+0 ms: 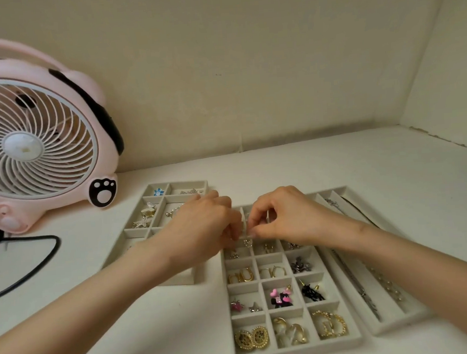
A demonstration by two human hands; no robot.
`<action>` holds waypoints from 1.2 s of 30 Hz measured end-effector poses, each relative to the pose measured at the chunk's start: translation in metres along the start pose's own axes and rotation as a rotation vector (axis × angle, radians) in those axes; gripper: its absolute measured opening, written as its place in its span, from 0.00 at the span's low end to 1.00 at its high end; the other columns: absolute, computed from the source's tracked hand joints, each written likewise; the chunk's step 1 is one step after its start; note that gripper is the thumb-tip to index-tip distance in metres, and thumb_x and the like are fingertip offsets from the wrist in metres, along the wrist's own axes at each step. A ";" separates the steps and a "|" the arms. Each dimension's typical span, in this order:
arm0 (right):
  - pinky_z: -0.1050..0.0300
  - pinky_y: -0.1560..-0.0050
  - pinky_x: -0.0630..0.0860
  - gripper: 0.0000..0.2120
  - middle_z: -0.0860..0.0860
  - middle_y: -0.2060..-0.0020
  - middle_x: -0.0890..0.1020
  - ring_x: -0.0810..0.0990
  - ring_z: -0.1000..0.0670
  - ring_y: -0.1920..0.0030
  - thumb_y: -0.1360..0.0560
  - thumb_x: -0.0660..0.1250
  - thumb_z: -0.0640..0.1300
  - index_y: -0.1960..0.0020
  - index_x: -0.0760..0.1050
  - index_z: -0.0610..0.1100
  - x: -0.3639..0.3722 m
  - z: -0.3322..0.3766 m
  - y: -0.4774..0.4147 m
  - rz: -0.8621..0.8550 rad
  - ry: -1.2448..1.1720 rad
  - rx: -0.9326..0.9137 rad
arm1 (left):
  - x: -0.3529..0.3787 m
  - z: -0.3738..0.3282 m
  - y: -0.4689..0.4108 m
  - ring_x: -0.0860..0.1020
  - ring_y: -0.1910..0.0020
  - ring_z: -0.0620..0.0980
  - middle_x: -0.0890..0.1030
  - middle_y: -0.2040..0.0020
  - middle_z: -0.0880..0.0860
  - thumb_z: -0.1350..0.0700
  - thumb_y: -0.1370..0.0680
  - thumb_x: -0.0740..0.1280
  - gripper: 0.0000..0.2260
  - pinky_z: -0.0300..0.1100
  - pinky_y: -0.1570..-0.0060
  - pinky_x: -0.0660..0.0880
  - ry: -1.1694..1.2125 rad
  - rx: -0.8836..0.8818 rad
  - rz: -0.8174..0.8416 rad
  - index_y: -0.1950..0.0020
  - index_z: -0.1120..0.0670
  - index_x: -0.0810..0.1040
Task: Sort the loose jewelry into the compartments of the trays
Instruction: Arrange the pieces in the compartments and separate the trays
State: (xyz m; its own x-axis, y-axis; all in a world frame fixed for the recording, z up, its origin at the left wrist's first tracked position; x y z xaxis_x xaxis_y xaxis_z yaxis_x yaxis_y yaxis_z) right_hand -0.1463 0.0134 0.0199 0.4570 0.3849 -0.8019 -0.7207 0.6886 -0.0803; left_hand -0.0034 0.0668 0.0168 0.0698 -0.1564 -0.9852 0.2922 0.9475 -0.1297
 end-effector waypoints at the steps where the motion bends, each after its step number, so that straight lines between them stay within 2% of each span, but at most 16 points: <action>1: 0.67 0.64 0.68 0.03 0.56 0.65 0.81 0.73 0.62 0.68 0.30 0.73 0.43 0.61 0.82 0.50 0.002 0.001 -0.001 0.017 0.000 -0.003 | -0.002 0.004 0.002 0.67 0.47 0.44 0.70 0.55 0.42 0.48 0.24 0.65 0.07 0.38 0.55 0.58 0.029 -0.010 -0.020 0.47 0.44 0.78; 3: 0.68 0.63 0.68 0.01 0.57 0.66 0.80 0.73 0.62 0.67 0.30 0.73 0.43 0.60 0.83 0.49 0.005 0.003 -0.003 0.043 0.015 -0.014 | -0.006 0.011 0.007 0.64 0.52 0.42 0.67 0.57 0.42 0.49 0.23 0.65 0.06 0.37 0.55 0.57 0.091 -0.005 -0.037 0.48 0.43 0.79; 5: 0.67 0.62 0.69 0.01 0.58 0.66 0.80 0.73 0.62 0.67 0.30 0.73 0.43 0.59 0.83 0.48 0.007 0.004 -0.005 0.056 0.024 -0.020 | -0.006 0.017 0.014 0.63 0.51 0.42 0.67 0.56 0.42 0.52 0.23 0.64 0.08 0.37 0.53 0.58 0.144 0.038 -0.001 0.47 0.41 0.79; 8: 0.66 0.61 0.71 0.01 0.57 0.65 0.82 0.74 0.62 0.66 0.30 0.73 0.43 0.59 0.83 0.48 0.008 0.004 -0.008 0.088 0.021 -0.018 | 0.001 0.022 0.023 0.63 0.51 0.42 0.67 0.53 0.42 0.61 0.25 0.61 0.18 0.38 0.50 0.60 0.209 0.153 0.015 0.48 0.39 0.79; 10: 0.66 0.61 0.72 0.00 0.55 0.64 0.83 0.74 0.62 0.66 0.30 0.73 0.43 0.59 0.83 0.47 0.008 0.004 -0.009 0.105 0.014 -0.012 | 0.008 0.023 0.026 0.62 0.52 0.42 0.69 0.52 0.44 0.63 0.29 0.56 0.23 0.37 0.51 0.62 0.204 0.192 0.014 0.48 0.38 0.79; 14: 0.63 0.59 0.74 0.00 0.54 0.62 0.83 0.75 0.62 0.65 0.30 0.73 0.43 0.59 0.83 0.47 0.010 0.003 -0.011 0.115 0.019 0.003 | 0.014 0.021 0.028 0.60 0.54 0.42 0.70 0.52 0.46 0.66 0.34 0.55 0.26 0.37 0.55 0.59 0.152 0.207 -0.024 0.49 0.39 0.79; 19: 0.68 0.63 0.70 0.00 0.55 0.65 0.82 0.74 0.63 0.67 0.30 0.73 0.43 0.59 0.83 0.47 0.013 0.004 -0.011 0.144 0.020 0.012 | 0.011 0.021 0.027 0.61 0.55 0.44 0.71 0.53 0.47 0.65 0.36 0.55 0.25 0.40 0.55 0.58 0.130 0.198 -0.041 0.52 0.41 0.80; 24: 0.66 0.64 0.70 0.01 0.56 0.69 0.79 0.73 0.60 0.70 0.30 0.73 0.44 0.59 0.83 0.49 0.015 0.005 -0.013 0.139 0.126 -0.005 | 0.011 0.018 0.025 0.59 0.53 0.43 0.69 0.51 0.46 0.62 0.35 0.52 0.25 0.37 0.55 0.57 0.158 0.187 -0.004 0.50 0.42 0.80; 28: 0.60 0.60 0.73 0.03 0.57 0.67 0.78 0.74 0.59 0.66 0.29 0.70 0.44 0.59 0.82 0.50 0.015 0.010 -0.015 0.114 0.276 -0.049 | 0.012 0.019 0.025 0.60 0.54 0.42 0.70 0.51 0.47 0.62 0.34 0.53 0.23 0.37 0.56 0.58 0.206 0.189 -0.037 0.51 0.43 0.80; 30: 0.60 0.58 0.74 0.03 0.57 0.64 0.81 0.75 0.59 0.64 0.30 0.70 0.43 0.59 0.82 0.50 0.010 0.012 -0.015 0.113 0.245 -0.046 | 0.013 0.020 0.024 0.58 0.56 0.41 0.71 0.51 0.47 0.63 0.34 0.52 0.24 0.35 0.55 0.60 0.221 0.179 -0.062 0.51 0.42 0.80; 33: 0.63 0.57 0.76 0.03 0.55 0.64 0.83 0.78 0.60 0.64 0.30 0.72 0.41 0.61 0.82 0.48 0.000 0.010 -0.015 0.111 0.110 -0.023 | 0.014 0.023 0.023 0.58 0.56 0.41 0.72 0.52 0.47 0.63 0.34 0.51 0.25 0.40 0.54 0.61 0.233 0.165 -0.098 0.50 0.42 0.81; 36: 0.61 0.58 0.78 0.04 0.51 0.65 0.84 0.82 0.54 0.67 0.30 0.71 0.38 0.61 0.80 0.45 -0.007 0.005 -0.014 0.126 -0.057 0.028 | 0.014 0.023 0.024 0.57 0.57 0.41 0.72 0.53 0.47 0.58 0.35 0.45 0.27 0.40 0.55 0.62 0.201 0.186 -0.096 0.52 0.42 0.81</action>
State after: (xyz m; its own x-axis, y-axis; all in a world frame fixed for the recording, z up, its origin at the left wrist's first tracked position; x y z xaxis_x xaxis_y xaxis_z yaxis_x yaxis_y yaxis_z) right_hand -0.1365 0.0039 0.0292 0.3931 0.5029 -0.7698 -0.7596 0.6494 0.0363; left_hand 0.0270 0.0812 0.0024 -0.1511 -0.1666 -0.9744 0.4600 0.8606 -0.2185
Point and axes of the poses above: each hand's wrist, its own y-axis away from the middle knuckle, its own x-axis out of the palm, z = x × y, the point moved 2 cm from there along -y, towards the middle knuckle
